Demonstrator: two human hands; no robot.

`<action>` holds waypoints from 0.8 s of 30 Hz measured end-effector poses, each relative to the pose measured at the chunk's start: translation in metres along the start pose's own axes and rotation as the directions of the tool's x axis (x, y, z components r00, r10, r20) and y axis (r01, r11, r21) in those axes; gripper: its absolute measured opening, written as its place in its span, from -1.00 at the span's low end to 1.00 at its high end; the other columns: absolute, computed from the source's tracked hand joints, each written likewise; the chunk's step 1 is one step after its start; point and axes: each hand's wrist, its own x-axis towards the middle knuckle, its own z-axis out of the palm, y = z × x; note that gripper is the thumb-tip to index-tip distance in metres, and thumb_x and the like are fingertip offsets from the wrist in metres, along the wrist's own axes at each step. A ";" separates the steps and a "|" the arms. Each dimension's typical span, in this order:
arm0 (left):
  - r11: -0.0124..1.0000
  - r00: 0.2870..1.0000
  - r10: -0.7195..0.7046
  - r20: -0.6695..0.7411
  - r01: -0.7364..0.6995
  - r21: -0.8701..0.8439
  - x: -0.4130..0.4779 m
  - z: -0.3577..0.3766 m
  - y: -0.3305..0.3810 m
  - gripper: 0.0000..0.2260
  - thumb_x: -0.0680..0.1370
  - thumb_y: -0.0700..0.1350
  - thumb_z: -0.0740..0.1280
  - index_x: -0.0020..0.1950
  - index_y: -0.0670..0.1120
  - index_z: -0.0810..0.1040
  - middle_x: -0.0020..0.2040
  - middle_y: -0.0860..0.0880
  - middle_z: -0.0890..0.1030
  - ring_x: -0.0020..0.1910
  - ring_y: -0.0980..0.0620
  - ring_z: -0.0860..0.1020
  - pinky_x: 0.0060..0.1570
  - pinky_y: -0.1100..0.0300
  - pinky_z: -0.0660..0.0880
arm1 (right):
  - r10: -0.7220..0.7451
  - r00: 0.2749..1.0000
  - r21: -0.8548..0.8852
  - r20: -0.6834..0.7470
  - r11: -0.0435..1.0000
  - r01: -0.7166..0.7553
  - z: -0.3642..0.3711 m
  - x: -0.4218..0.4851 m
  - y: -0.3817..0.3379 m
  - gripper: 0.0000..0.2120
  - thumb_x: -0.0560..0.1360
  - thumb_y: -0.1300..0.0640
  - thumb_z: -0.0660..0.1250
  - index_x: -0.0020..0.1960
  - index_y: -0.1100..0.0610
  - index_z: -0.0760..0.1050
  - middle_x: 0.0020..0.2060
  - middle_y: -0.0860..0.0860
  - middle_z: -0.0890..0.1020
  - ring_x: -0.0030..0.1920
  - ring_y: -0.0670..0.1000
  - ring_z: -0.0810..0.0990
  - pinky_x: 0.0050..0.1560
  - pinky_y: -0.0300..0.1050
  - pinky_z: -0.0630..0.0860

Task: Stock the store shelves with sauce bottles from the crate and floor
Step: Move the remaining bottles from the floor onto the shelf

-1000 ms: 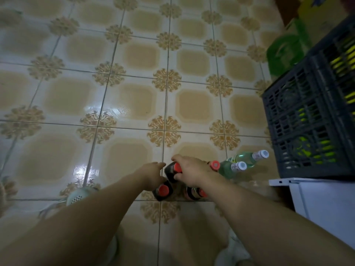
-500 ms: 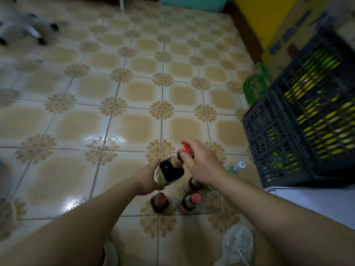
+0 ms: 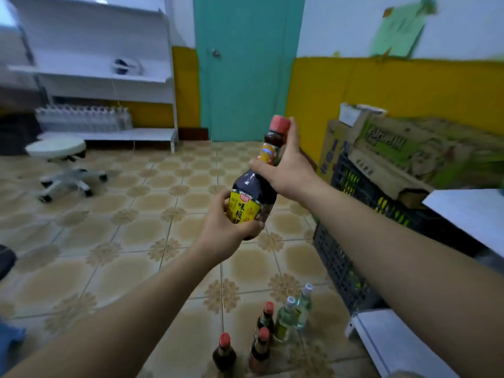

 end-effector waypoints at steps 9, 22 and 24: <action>0.982 0.971 0.162 0.176 -0.141 -0.123 -0.040 0.013 0.101 -0.50 0.42 -0.31 0.44 0.09 0.24 0.41 0.08 -0.09 0.53 0.03 -0.07 0.61 0.09 0.00 0.56 | -0.140 0.976 0.292 -0.166 0.939 0.185 -0.088 -0.025 -0.059 -0.44 0.53 0.21 0.31 0.44 -0.07 0.21 -0.08 0.12 0.54 -0.08 0.12 0.59 0.07 0.15 0.58; 0.936 0.924 0.263 0.278 -0.175 -0.304 -0.080 0.057 0.168 -0.48 0.52 -0.29 0.32 0.45 -0.04 0.32 0.14 -0.18 0.61 0.08 -0.14 0.60 0.12 -0.02 0.54 | -0.042 0.993 -0.100 -0.111 0.994 0.031 -0.173 -0.093 -0.104 -0.60 0.59 -0.13 0.20 0.35 0.00 0.25 0.02 0.05 0.57 -0.03 0.09 0.62 -0.07 0.13 0.62; 0.933 0.908 0.276 0.316 -0.173 -0.317 -0.081 0.065 0.173 -0.47 0.52 -0.28 0.32 0.47 -0.04 0.29 0.14 -0.18 0.61 0.07 -0.12 0.61 0.10 0.03 0.56 | -0.027 0.991 -0.094 -0.130 0.995 0.015 -0.183 -0.103 -0.107 -0.64 0.60 -0.11 0.20 0.31 -0.01 0.27 0.00 0.05 0.57 -0.05 0.09 0.63 -0.11 0.10 0.63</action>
